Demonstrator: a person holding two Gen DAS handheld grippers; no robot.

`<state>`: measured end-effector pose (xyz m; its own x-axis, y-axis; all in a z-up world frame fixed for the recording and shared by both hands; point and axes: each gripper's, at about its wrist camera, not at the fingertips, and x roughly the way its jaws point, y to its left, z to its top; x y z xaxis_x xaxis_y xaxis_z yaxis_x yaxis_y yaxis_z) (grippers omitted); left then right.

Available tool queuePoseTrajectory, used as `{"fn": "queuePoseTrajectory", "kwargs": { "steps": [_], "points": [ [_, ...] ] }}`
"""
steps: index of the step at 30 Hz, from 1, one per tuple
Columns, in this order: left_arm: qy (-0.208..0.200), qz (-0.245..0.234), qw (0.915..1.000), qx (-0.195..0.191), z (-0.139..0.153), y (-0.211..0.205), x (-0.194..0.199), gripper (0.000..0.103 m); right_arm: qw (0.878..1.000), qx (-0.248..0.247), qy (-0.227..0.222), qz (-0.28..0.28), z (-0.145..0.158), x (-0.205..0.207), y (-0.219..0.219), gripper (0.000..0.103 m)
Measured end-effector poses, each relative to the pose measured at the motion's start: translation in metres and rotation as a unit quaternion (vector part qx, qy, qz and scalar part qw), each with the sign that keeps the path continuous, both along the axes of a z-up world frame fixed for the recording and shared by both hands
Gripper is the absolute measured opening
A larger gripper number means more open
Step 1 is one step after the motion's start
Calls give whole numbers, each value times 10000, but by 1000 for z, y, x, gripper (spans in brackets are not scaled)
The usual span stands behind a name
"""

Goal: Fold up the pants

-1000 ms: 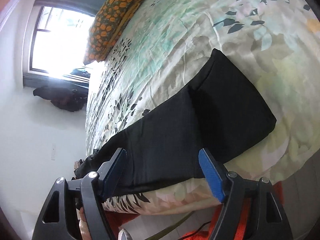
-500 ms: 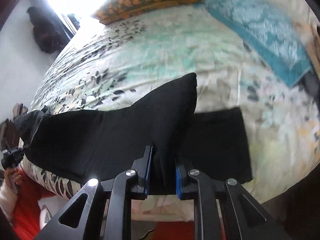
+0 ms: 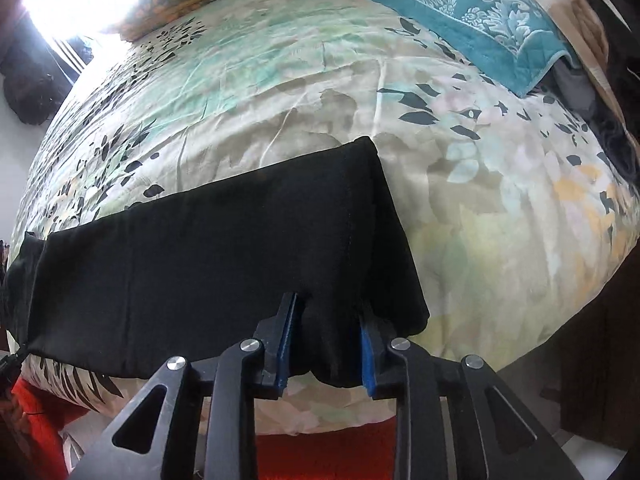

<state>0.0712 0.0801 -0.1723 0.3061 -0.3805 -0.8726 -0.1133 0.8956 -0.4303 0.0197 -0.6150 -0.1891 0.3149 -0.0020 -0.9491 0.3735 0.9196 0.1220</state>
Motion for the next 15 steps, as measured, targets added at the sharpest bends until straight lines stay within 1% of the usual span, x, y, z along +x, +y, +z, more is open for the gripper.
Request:
{"fn": "queuePoseTrajectory", "kwargs": {
  "steps": [1,2,3,4,5,6,7,8,9,10,11,13,14,15],
  "points": [
    [60,-53,10000,58,2,-1,-1,5,10000,-67,8,-7,1,0,0,45],
    [106,-92,9998,116,4,-2,-4,5,9999,-111,15,-26,1,-2,-1,52],
    [107,-103,9997,185,8,0,-9,6,10000,-90,9,-38,3,-4,-2,63],
    [49,-100,9996,262,15,1,-14,7,9999,-125,12,-88,4,-6,-2,70],
    [-123,-120,9993,342,27,3,-19,16,9994,-294,13,-199,10,-11,-3,71],
    [-318,-138,9985,426,35,5,-23,33,9981,-513,-29,-338,18,-16,-4,71],
    [-616,-147,9962,597,47,6,-25,45,9963,-721,-117,-464,29,-23,-4,71],
    [-991,-131,9917,812,59,7,-24,65,9939,-926,-228,-560,41,-30,0,71],
    [-1354,-106,9856,1009,69,8,-19,69,9920,-1071,-367,-558,53,-34,7,72],
    [-1605,-128,9803,1143,75,7,-10,69,9912,-1122,-518,-474,63,-35,15,72],
    [-1729,-196,9774,1200,78,6,3,69,9913,-1077,-683,-334,73,-32,28,72],
    [-1890,-420,9729,1261,73,-4,31,69,9922,-823,-933,55,85,-16,63,72],
    [-1973,-614,9683,1403,68,-13,44,69,9921,-669,-1011,319,86,-3,87,73],
    [-2036,-804,9619,1641,60,-24,57,69,9911,-503,-1063,623,86,12,115,73]
  ]
}}
